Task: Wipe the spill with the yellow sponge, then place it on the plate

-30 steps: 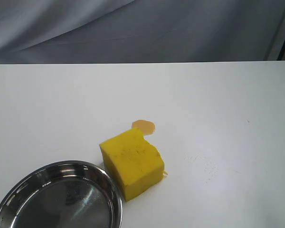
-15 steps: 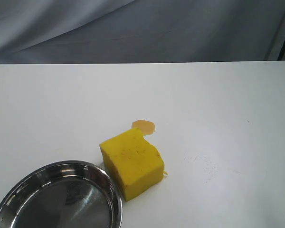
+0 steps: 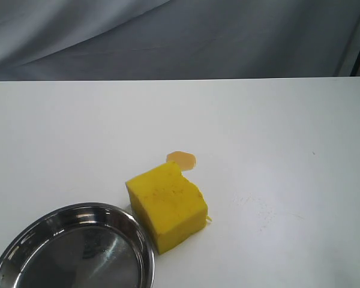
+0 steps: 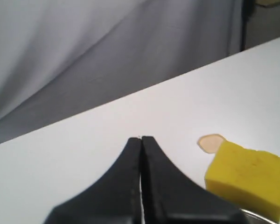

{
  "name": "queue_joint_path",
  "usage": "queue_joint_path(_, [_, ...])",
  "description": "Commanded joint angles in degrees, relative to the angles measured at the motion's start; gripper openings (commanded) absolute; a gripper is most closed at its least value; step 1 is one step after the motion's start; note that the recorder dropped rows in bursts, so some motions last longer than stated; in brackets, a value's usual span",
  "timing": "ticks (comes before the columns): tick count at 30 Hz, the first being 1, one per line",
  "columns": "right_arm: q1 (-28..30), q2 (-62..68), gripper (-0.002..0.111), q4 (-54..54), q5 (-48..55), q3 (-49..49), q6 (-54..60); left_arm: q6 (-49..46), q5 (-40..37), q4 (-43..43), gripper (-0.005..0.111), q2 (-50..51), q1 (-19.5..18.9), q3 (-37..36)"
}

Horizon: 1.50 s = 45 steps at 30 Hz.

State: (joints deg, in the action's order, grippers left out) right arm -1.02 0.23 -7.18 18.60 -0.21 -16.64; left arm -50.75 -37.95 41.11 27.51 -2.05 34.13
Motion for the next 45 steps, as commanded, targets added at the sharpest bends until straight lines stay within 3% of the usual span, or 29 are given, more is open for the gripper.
queue_joint_path(1, [0.4, -0.2, 0.000, -0.4, 0.0, 0.2, 0.1, -6.3, -2.9, 1.9, 0.000, 8.5, 0.5, 3.9])
queue_joint_path(8, [0.4, -0.2, 0.000, -0.4, 0.0, 0.2, 0.1, -5.3, -4.5, -7.0, 0.000, 20.4, 7.7, 9.9])
queue_joint_path(11, [0.4, -0.2, 0.000, -0.4, 0.0, 0.2, 0.1, -0.1, -5.2, -13.3, 0.000, 25.3, 13.3, 12.4])
queue_joint_path(14, [0.4, -0.2, 0.000, -0.4, 0.0, 0.2, 0.1, 7.8, -4.1, -23.4, 0.000, 29.9, 21.5, 14.7])
queue_joint_path(19, [0.4, -0.2, 0.000, -0.4, 0.0, 0.2, 0.1, 33.2, -4.0, -47.6, 0.000, 38.9, 36.9, 19.3])
queue_joint_path(20, [0.4, -0.2, 0.000, -0.4, 0.0, 0.2, 0.1, 41.3, -4.5, -52.3, 0.000, 40.8, 39.1, 20.3])
queue_joint_path(21, [0.4, -0.2, 0.000, -0.4, 0.0, 0.2, 0.1, 57.8, -6.6, -58.2, 0.000, 46.0, 42.9, 23.4])
queue_joint_path(23, [0.4, -0.2, 0.000, -0.4, 0.0, 0.2, 0.1, 65.8, -9.5, -58.5, 0.000, 51.5, 44.4, 27.0])
queue_joint_path(31, [0.4, -0.2, 0.000, -0.4, 0.0, 0.2, 0.1, 71.5, -26.0, -46.4, 0.000, 72.1, 44.3, 44.8])
queue_joint_path(35, [0.4, -0.2, 0.000, -0.4, 0.0, 0.2, 0.1, 62.5, -25.4, -42.3, 0.003, 80.3, 44.3, 47.5])
queue_joint_path(36, [0.4, -0.2, 0.000, -0.4, 0.0, 0.2, 0.1, 62.5, -25.5, -42.3, 0.007, 82.1, 44.3, 47.5])
queue_joint_path(41, [0.4, -0.2, 0.000, -0.4, 0.0, 0.2, 0.1, 62.6, -19.7, -35.0, 0.050, 85.9, 44.3, 47.5])
queue_joint_path(42, [0.4, -0.2, 0.000, -0.4, 0.0, 0.2, 0.1, 62.8, -18.1, -33.3, 0.056, 86.0, 44.3, 47.5])
queue_joint_path(45, [0.4, -0.2, 0.000, -0.4, 0.0, 0.2, 0.1, 62.8, -17.2, -32.7, 0.057, 86.6, 44.3, 47.5])
